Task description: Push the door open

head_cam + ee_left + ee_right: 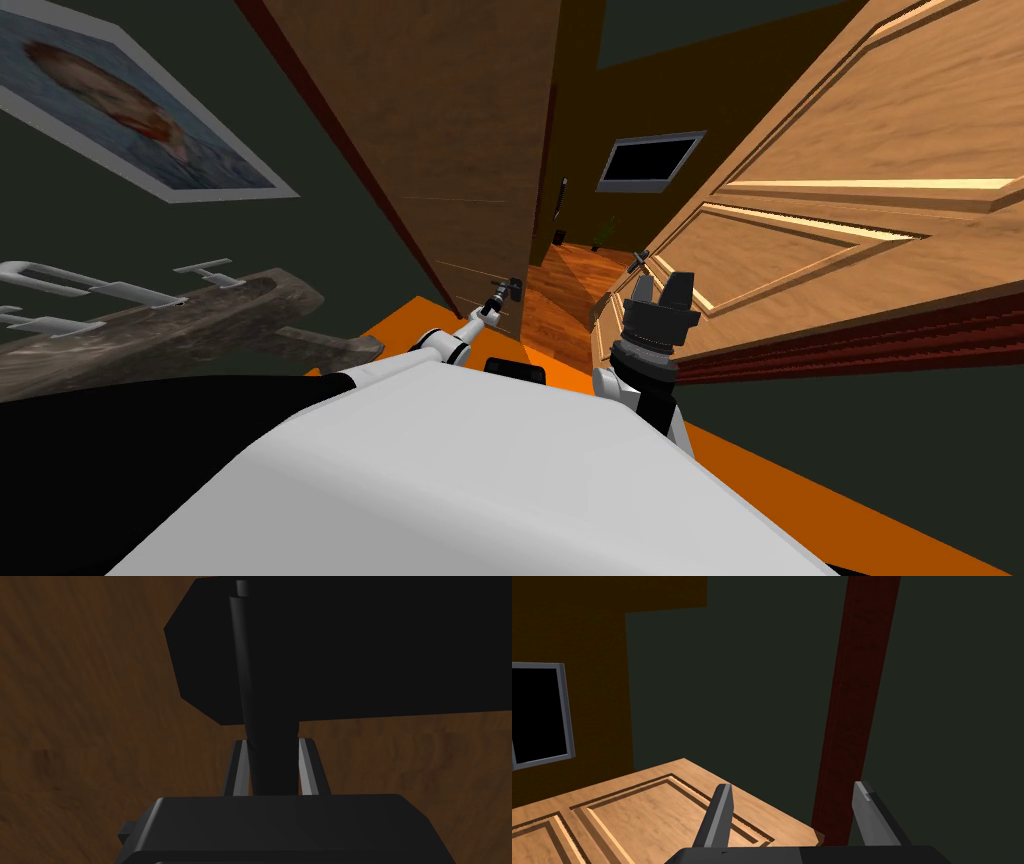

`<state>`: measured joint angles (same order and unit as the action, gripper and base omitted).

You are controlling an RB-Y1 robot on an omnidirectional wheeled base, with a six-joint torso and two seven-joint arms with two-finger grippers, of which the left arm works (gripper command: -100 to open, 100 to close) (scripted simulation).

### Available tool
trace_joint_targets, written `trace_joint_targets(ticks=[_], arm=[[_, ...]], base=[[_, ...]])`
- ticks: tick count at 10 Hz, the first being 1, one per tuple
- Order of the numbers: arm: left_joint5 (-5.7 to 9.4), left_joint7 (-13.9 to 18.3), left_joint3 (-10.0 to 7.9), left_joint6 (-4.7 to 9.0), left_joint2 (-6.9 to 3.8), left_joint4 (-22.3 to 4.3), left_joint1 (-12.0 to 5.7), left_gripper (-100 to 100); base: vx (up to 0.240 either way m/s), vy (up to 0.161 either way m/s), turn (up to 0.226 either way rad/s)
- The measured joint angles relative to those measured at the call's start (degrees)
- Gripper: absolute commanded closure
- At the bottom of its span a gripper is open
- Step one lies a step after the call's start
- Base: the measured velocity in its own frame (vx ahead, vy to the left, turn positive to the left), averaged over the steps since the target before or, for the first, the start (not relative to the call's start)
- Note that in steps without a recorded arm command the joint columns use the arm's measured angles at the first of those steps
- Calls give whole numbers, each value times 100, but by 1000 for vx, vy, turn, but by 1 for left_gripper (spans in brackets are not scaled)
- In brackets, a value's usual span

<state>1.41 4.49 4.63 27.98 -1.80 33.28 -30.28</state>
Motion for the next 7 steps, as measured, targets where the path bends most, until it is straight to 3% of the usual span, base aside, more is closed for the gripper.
trace_joint_targets(ticks=[1, 2, 5, 7], arm=[[12, -20, -38, 11, -20, -25, -11, 100], [13, -31, -55, -97, -58, 191, 113, 100], [64, -119, -225, -214, -130, 345, 160, 100], [92, -144, -299, -43, -150, 36, -39, 100]], base=[[183, -129, 52], [183, -134, 83], [144, -98, 41], [87, -44, 30]])
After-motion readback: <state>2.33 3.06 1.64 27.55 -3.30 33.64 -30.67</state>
